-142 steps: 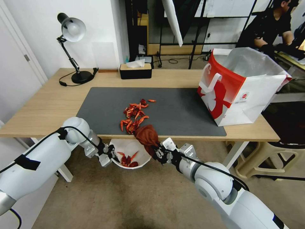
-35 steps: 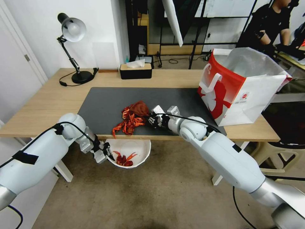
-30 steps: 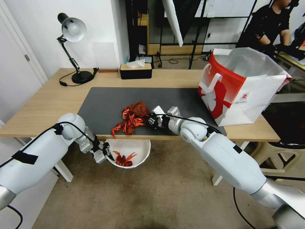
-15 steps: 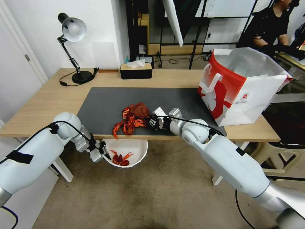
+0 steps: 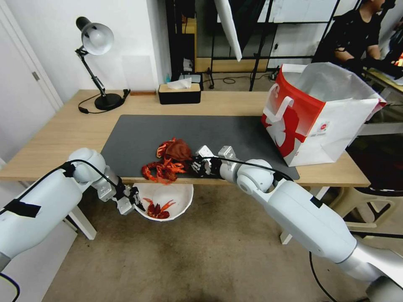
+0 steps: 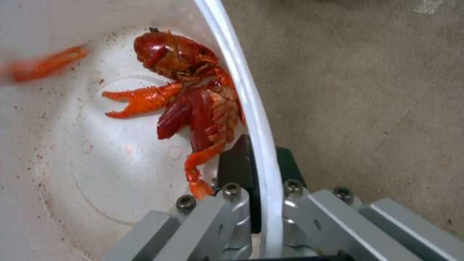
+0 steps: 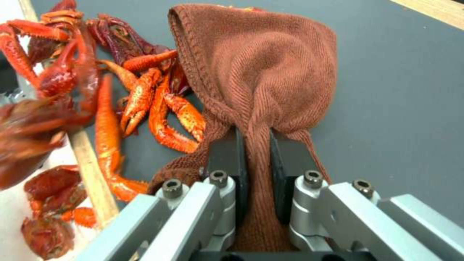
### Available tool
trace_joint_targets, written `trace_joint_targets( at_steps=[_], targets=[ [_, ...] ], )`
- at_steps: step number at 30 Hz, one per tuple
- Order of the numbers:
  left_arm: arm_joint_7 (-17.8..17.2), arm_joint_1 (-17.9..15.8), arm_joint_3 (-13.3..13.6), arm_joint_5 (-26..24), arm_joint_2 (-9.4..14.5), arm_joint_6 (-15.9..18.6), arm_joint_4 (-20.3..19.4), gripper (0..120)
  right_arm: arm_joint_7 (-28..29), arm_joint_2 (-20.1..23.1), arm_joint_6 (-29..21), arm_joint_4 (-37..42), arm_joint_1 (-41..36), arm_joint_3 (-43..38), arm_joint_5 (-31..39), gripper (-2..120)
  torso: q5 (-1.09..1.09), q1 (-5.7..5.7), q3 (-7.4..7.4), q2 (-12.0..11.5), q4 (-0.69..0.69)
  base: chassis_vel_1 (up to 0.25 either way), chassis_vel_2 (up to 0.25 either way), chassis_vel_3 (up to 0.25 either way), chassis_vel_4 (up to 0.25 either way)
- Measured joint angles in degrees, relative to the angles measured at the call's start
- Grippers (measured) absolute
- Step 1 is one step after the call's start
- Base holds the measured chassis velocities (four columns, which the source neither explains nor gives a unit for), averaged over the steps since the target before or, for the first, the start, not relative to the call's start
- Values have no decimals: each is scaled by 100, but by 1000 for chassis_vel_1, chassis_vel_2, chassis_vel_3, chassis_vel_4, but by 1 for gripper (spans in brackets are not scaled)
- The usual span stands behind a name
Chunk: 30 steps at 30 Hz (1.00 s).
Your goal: Sweep shrimp from table into container with towel, then put container into takeout bag.
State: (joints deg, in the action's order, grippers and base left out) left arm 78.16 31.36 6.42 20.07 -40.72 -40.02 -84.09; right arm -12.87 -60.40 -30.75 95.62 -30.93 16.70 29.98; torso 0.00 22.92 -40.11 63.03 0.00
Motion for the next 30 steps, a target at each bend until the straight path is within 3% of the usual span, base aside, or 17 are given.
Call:
trace_joint_targets(
  at_steps=[30],
  targets=[
    [-8,26,-51,-48,67,-49,52,0,-257,280,120,526,-35,215,100,8,0,0,1,0,0,0,0,0,0]
  ],
)
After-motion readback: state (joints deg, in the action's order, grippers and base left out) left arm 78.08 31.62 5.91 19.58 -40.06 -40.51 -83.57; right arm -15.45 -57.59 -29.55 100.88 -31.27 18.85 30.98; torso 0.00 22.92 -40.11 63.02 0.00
